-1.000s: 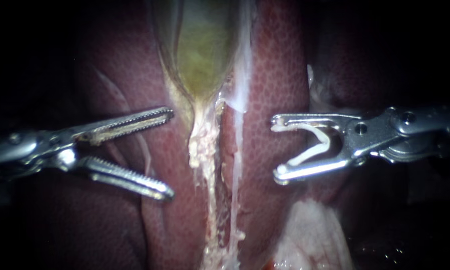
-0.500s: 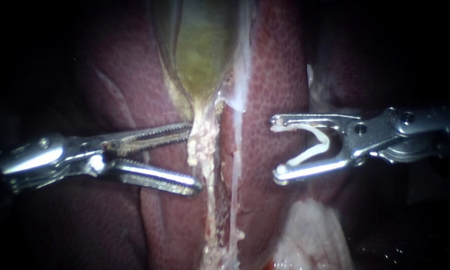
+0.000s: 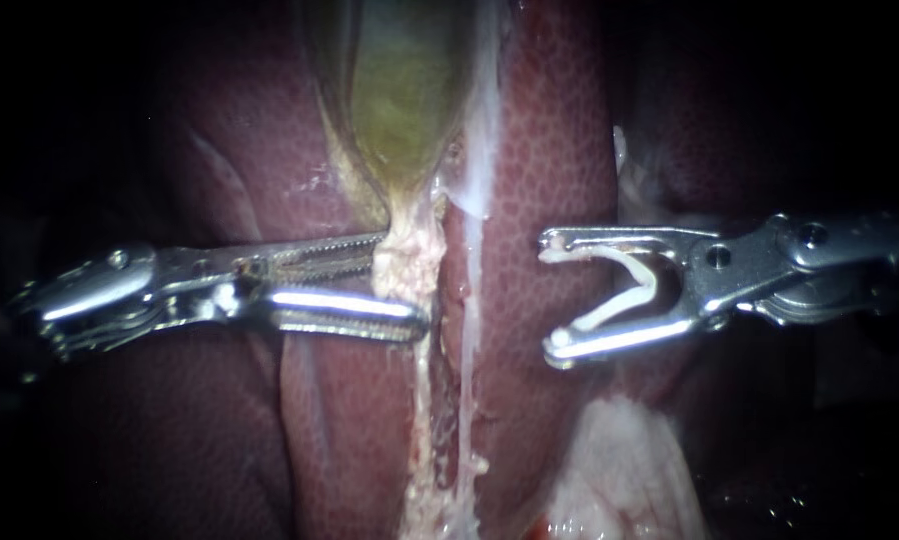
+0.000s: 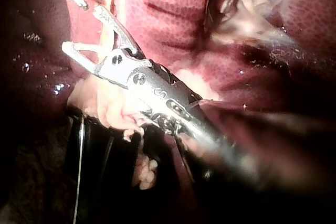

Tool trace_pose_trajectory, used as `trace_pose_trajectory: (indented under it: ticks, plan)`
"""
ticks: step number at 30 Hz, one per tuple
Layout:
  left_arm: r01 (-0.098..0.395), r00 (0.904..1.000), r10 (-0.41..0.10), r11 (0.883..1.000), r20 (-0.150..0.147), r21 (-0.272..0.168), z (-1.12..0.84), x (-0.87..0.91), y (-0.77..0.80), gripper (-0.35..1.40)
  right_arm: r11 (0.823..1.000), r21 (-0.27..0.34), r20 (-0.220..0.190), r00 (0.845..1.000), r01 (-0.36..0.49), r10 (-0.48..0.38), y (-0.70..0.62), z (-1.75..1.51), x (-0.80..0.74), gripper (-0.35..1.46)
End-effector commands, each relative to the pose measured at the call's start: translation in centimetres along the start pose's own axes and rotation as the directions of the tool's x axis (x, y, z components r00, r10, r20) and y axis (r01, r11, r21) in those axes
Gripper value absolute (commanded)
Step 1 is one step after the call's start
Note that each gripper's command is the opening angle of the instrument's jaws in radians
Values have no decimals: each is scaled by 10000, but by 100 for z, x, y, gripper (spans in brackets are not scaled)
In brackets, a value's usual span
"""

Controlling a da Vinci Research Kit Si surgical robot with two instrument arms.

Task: Grabbing gallbladder

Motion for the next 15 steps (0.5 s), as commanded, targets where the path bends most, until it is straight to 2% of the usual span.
trace_pose_trajectory:
  ticks: [1, 3, 8, 15]
  plan:
    - [272, 9996, -272, 9996, -69, -49, -2, 1, 2, -15, 10000, 0, 1, 10000, -1, 1, 0, 0, 0, 60]
    - [512, 9986, -514, 9986, -138, -109, -6, 1, 3, -35, 10000, 0, 1, 10000, -1, 1, 0, 0, 0, 60]
    - [1058, 9940, -1063, 9942, -245, -210, -13, -3, -3, -35, 10000, 0, 1, 10000, -1, 1, 0, 0, 0, 60]
    - [1230, 9906, -1244, 9920, -568, -269, -17, -5, -18, -35, 10000, 0, 1, 10000, -1, 1, 0, 0, 0, 60]
